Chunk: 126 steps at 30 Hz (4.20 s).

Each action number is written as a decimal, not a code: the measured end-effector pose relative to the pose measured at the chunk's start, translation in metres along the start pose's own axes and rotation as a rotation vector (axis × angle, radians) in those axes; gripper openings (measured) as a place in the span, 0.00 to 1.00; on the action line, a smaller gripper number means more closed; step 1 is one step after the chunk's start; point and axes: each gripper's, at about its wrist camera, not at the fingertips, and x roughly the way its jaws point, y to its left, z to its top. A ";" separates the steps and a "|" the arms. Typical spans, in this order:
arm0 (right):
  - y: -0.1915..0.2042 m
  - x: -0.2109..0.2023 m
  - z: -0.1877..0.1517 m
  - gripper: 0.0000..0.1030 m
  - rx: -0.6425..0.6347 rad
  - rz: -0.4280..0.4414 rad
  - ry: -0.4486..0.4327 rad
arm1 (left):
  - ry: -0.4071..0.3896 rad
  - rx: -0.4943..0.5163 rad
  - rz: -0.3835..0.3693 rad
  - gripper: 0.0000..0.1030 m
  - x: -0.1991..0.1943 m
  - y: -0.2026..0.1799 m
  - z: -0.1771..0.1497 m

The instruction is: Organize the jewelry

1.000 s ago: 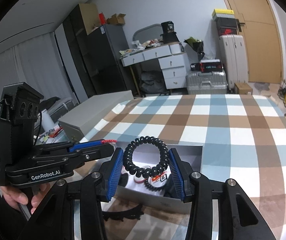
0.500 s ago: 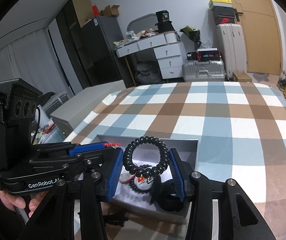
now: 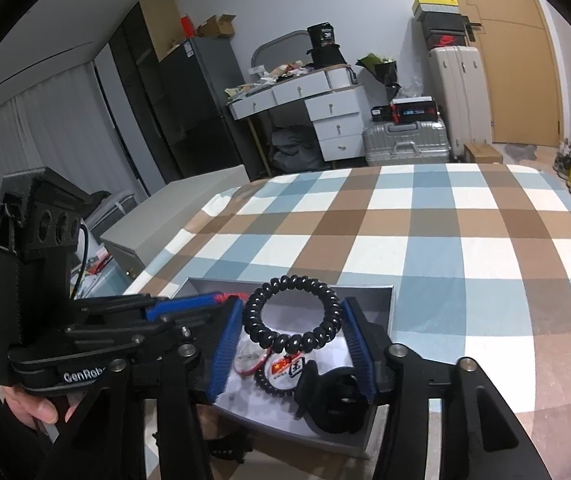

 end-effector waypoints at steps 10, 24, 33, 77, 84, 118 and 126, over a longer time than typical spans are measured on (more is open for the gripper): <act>-0.002 -0.032 -0.010 0.70 0.027 -0.022 -0.030 | -0.031 -0.059 0.051 0.54 -0.023 0.003 -0.009; 0.028 -0.101 -0.032 0.82 0.001 -0.071 -0.091 | -0.128 -0.060 0.104 0.65 -0.071 -0.014 -0.027; 0.055 -0.128 -0.054 0.91 -0.065 -0.071 -0.095 | -0.196 -0.082 0.189 0.80 -0.093 -0.013 -0.048; 0.051 -0.078 -0.122 0.17 -0.123 -0.111 0.160 | -0.026 -0.127 0.259 0.99 -0.084 0.013 -0.124; 0.036 -0.085 -0.101 0.01 -0.032 -0.045 0.063 | -0.003 -0.063 0.235 0.99 -0.061 0.005 -0.107; 0.022 -0.078 -0.123 0.29 -0.081 -0.098 0.194 | 0.217 0.286 0.057 0.13 0.001 -0.036 -0.079; 0.043 -0.069 -0.132 0.17 -0.232 -0.196 0.211 | 0.156 0.247 0.065 0.13 -0.024 -0.035 -0.080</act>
